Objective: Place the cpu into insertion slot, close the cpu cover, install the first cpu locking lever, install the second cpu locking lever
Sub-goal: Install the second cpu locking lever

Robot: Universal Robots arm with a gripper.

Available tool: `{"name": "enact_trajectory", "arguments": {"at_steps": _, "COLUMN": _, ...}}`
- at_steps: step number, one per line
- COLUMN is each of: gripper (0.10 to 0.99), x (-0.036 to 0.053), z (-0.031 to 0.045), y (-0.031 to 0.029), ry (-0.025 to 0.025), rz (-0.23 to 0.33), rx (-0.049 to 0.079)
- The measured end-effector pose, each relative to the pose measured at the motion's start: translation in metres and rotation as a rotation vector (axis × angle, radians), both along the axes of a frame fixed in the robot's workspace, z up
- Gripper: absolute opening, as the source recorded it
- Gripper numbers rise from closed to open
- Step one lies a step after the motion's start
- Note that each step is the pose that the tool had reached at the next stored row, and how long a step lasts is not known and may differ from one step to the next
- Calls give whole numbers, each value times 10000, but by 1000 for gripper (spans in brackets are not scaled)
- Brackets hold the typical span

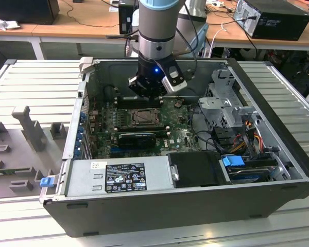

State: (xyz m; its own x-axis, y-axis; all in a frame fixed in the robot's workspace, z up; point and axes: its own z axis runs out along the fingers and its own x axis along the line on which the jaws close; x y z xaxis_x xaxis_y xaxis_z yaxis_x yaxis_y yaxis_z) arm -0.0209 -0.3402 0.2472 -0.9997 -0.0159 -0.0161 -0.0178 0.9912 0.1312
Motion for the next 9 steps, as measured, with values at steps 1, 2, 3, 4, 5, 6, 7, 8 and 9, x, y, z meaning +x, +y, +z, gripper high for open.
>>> {"name": "enact_trajectory", "arguments": {"at_steps": 1, "gripper": 106, "x": 0, "z": -9, "y": -79, "ry": 29, "rz": -2, "rx": -4}}
{"name": "enact_trajectory", "arguments": {"at_steps": 2, "gripper": 106, "x": 0, "z": -22, "y": -175, "ry": 49, "rz": 0, "rx": -4}}
{"name": "enact_trajectory", "arguments": {"at_steps": 3, "gripper": 106, "x": 0, "z": -46, "y": -243, "ry": 61, "rz": 1, "rx": -5}}
{"name": "enact_trajectory", "arguments": {"at_steps": 4, "gripper": 106, "x": 0, "z": -62, "y": -278, "ry": 66, "rz": 6, "rx": -3}}
{"name": "enact_trajectory", "arguments": {"at_steps": 5, "gripper": 106, "x": -1, "z": -78, "y": -311, "ry": 69, "rz": 14, "rx": -2}}
{"name": "enact_trajectory", "arguments": {"at_steps": 6, "gripper": 106, "x": -7, "z": -98, "y": -355, "ry": 67, "rz": 20, "rx": -1}}
{"name": "enact_trajectory", "arguments": {"at_steps": 7, "gripper": 106, "x": -56, "z": -106, "y": -391, "ry": 70, "rz": 22, "rx": 54}}
{"name": "enact_trajectory", "arguments": {"at_steps": 8, "gripper": 106, "x": -81, "z": -109, "y": -404, "ry": 70, "rz": 21, "rx": 79}}
{"name": "enact_trajectory", "arguments": {"at_steps": 9, "gripper": 106, "x": -101, "z": -114, "y": -420, "ry": 68, "rz": 22, "rx": 89}}
